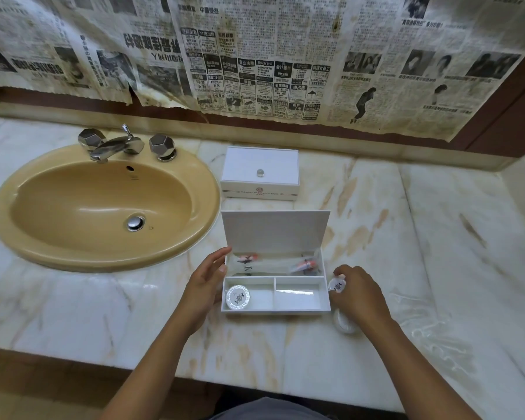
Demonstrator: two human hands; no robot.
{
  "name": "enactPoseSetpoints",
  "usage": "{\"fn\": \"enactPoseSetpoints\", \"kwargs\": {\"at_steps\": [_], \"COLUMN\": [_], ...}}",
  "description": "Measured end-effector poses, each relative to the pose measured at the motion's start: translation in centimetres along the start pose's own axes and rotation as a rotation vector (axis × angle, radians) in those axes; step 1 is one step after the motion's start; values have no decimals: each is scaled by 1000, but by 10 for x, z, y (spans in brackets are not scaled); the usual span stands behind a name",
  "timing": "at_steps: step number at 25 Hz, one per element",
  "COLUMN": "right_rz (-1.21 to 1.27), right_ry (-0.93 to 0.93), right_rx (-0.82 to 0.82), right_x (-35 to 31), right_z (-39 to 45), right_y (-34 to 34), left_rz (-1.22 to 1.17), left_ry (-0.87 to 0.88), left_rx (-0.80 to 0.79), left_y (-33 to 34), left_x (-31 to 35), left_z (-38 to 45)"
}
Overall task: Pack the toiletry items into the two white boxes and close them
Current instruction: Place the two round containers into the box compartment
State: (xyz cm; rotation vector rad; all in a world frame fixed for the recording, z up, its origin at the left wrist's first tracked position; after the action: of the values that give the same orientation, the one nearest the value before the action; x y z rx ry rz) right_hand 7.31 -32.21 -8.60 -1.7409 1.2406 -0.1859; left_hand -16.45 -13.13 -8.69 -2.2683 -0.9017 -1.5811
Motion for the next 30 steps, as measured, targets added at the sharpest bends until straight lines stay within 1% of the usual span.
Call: {"fn": "enactPoseSetpoints", "kwargs": {"at_steps": [4, 6, 8, 10, 13, 15, 19, 27, 30], "right_rz": [68, 108, 141, 149, 143, 75, -99, -91, -83], "right_ry": [11, -48, -152, -257, -422, -505, -509, -467, -493], "right_rx": [129, 206, 240, 219, 128, 64, -21, -55, -75], "right_x": [-11, -27, -51, -81, -126, -148, -167, -162, -166], "right_z": [-10, -20, -34, -47, -60, -63, -60, -57, -60], "right_y": [-23, -36, -41, -34, -7, 15, 43, 48, 51], "left_rz": [-1, 8, 11, 7, -7, -14, 20, 24, -3], "left_ry": [-5, -8, -8, -5, 15, 30, 39, 55, 41], "left_rx": [3, 1, 2, 1, -7, -21, -43, -59, -45], "left_y": [-1, -3, -3, -2, -3, -4, -9, -9, -7], "left_x": [-1, -3, -3, -2, -3, -5, -11, -10, -8], "left_z": [1, 2, 1, 1, 2, 3, 6, 5, 4]}}
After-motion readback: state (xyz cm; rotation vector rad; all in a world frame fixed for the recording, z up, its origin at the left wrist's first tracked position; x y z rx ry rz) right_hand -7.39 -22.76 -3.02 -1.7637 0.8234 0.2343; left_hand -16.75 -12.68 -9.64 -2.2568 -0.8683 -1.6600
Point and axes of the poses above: each hand's wrist, its own z-axis towards the middle knuckle, its own y-axis out of the palm, x = y × z, the point moved 5 cm from there along z, towards the middle knuckle, and after that the axes turned 15 degrees about -x, right-handed, at the moved point
